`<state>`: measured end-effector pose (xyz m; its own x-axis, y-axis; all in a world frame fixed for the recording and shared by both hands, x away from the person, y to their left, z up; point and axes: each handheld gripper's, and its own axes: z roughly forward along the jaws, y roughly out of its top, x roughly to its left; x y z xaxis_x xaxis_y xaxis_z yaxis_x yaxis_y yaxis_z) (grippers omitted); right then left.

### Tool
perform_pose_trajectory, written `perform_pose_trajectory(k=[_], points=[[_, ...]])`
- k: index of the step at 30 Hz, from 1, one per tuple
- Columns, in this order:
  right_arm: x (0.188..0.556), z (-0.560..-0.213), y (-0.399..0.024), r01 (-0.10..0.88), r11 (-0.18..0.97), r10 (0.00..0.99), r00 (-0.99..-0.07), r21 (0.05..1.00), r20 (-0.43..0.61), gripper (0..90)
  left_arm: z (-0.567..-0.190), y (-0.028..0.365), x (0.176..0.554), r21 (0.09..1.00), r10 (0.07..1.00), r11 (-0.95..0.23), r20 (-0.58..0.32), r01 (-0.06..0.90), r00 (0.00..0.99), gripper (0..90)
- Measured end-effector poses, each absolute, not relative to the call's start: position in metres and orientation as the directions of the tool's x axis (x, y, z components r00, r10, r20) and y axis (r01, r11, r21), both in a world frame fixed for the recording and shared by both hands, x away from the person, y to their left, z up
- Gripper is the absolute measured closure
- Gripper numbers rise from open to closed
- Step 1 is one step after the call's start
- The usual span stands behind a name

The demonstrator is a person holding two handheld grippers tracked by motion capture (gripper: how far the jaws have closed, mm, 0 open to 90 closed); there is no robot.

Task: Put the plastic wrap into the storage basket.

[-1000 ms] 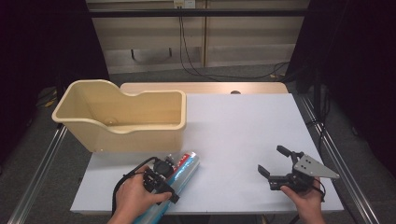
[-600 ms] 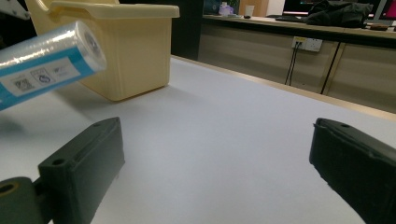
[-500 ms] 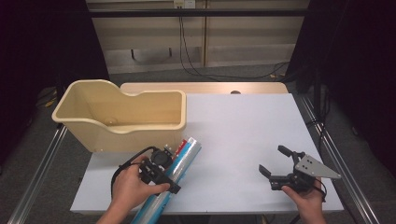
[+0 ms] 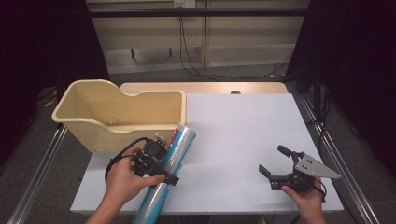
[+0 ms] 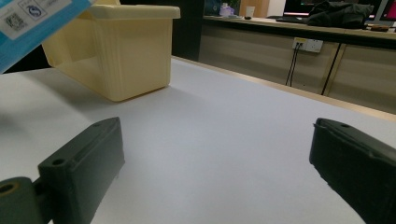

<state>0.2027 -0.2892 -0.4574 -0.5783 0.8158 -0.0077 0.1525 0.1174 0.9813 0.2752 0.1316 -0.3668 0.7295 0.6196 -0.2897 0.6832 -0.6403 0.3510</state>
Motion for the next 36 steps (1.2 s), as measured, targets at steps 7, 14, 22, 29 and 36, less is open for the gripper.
perform_pose_trajectory(k=[7, 14, 22, 29, 36], points=[[0.203, -0.457, -0.289, 0.150, 0.120, 0.816, -0.578, 0.981, -0.011, 2.7, -0.350, 0.137, 0.280, 0.372, 0.621, -0.630, -0.286, 0.682, 0.730, 32.1], [0.203, -0.458, -0.289, 0.152, 0.120, 0.817, -0.576, 0.981, -0.010, 2.6, -0.339, 0.140, 0.287, 0.371, 0.625, -0.628, -0.283, 0.684, 0.727, 32.1], [0.203, -0.457, -0.290, 0.153, 0.117, 0.817, -0.576, 0.981, -0.008, 2.6, -0.324, 0.140, 0.293, 0.363, 0.616, -0.637, -0.290, 0.679, 0.733, 32.1], [0.203, -0.457, -0.289, 0.154, 0.116, 0.818, -0.576, 0.981, -0.007, 2.6, -0.314, 0.139, 0.297, 0.364, 0.617, -0.633, -0.295, 0.683, 0.729, 32.2], [0.203, -0.457, -0.290, 0.153, 0.118, 0.818, -0.575, 0.981, -0.009, 2.6, -0.303, 0.139, 0.303, 0.358, 0.615, -0.637, -0.299, 0.683, 0.730, 32.2]])
